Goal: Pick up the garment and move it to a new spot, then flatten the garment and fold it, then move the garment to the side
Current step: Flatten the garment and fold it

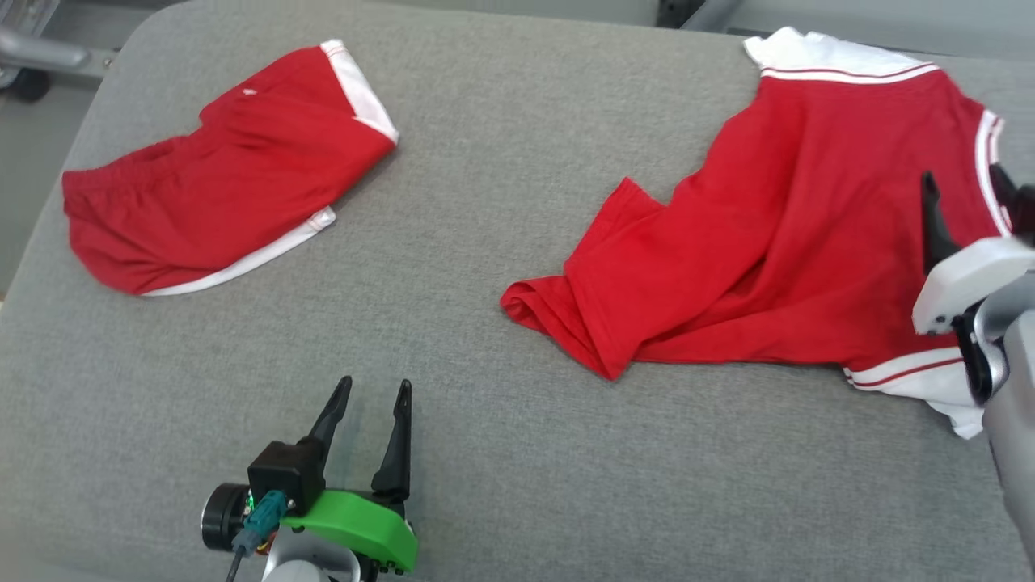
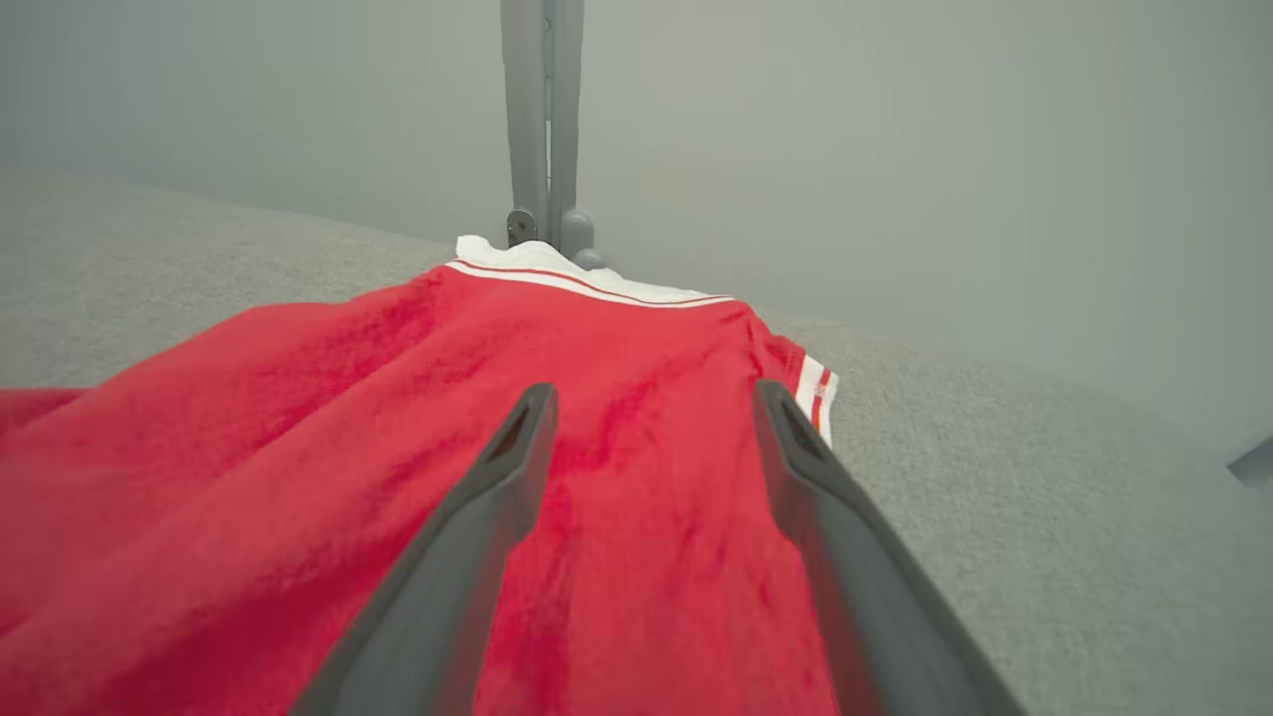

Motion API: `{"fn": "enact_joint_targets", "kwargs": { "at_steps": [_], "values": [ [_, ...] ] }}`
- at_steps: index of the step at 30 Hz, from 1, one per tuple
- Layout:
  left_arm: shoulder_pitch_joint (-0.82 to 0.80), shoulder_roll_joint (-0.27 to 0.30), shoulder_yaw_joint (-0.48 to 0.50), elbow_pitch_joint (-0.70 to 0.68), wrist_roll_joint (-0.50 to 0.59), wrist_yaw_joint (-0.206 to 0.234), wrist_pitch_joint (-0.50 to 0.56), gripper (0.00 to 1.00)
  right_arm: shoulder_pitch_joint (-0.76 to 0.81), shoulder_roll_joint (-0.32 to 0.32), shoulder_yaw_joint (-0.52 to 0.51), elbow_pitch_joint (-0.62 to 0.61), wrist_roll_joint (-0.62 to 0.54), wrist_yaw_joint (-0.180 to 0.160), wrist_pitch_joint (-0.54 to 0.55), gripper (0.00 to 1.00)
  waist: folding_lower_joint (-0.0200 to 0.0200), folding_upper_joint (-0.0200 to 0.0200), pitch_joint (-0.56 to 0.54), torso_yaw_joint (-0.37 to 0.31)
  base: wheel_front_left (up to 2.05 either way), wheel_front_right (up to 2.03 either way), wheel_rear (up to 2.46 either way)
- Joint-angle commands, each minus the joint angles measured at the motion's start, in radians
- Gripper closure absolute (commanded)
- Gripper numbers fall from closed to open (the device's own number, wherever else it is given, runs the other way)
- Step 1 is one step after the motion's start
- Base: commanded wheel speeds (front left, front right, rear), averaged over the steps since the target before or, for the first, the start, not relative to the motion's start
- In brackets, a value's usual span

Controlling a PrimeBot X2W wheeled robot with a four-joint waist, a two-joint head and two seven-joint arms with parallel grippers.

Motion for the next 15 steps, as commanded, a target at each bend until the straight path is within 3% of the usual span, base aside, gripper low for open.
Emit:
{"fn": "enact_joint_targets", "kwargs": {
  "at_steps": [1,15],
  "values": [
    [0.024,0.004,0.013,0.005,0.009,-0.007,0.001,0.0,0.073,0.016,-0.003,-0.045,0.019,-0.002,-0.003,0.0,0.0,0.0073,-0.12,-0.122,0.0,0.0,0.0],
    [0.124,0.004,0.052,0.026,0.026,-0.017,0.001,0.0,0.456,0.14,-0.043,-0.279,0.096,-0.002,-0.003,0.0,0.0,0.0073,-0.223,-0.21,0.0,0.0,0.0]
  ]
}}
